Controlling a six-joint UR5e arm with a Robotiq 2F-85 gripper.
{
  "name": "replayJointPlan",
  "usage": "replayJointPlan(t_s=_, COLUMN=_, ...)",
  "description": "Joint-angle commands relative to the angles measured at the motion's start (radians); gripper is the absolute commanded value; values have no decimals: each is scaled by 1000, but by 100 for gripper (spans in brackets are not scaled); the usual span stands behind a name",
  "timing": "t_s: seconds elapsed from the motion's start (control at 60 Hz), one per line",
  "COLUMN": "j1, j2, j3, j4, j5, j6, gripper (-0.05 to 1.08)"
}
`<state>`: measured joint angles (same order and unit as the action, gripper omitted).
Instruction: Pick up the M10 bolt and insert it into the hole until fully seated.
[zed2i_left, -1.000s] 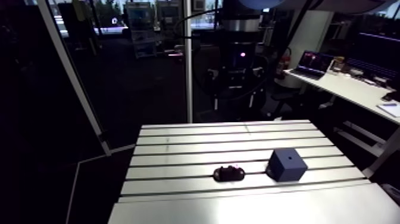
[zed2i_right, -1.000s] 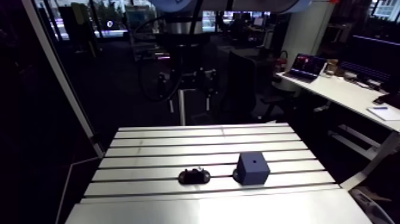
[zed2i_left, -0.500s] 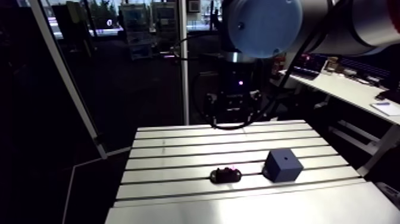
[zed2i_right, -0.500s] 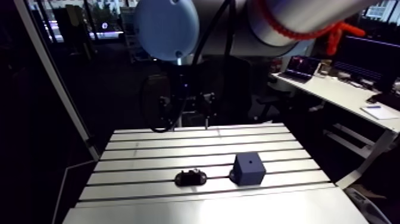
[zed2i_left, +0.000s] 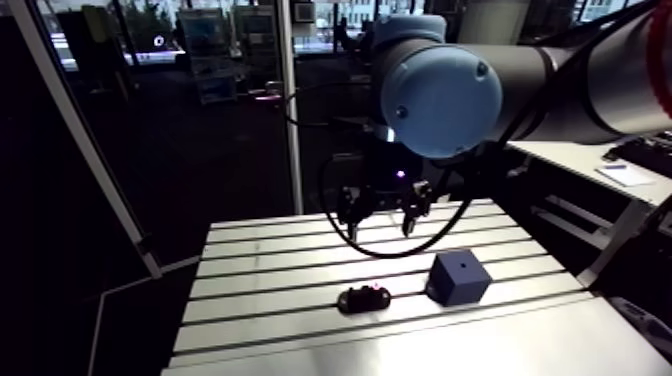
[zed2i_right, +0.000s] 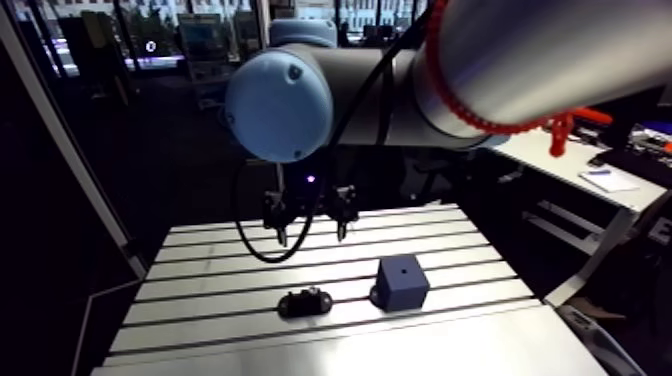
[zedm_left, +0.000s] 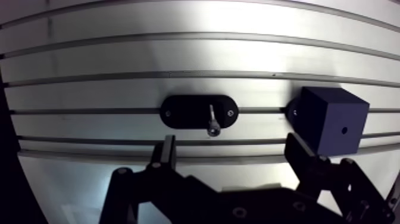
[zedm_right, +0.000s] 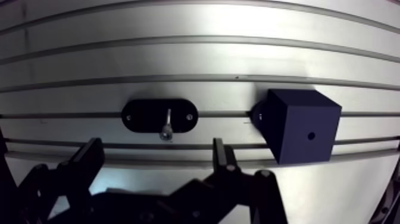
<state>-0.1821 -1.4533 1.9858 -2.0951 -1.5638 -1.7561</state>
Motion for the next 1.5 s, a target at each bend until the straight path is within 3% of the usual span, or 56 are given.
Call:
replayJointPlan(t_s=0.017, j1=-16, j2=6, j3=33, j4=-27, j5=20, j6=-14, gripper=1)
replayJointPlan(t_s=0.233, j1=-19, j2=14, j3=58, j4=-81, j5=20, j6=-20, gripper=2)
replayJointPlan(t_s=0.7, j1=-10, j2=12, j3=89, j4=-81, j5=25, j6=-7, gripper=7)
replayJointPlan(t_s=1.15, j1=-8, j2=27, j3=90, j4=-96, j5=23, j6=-3, gripper=28)
replayJointPlan(t_s=1.5, j1=-7, j2=53, j3=94, j4=-102, j5=22, j6=12, gripper=35)
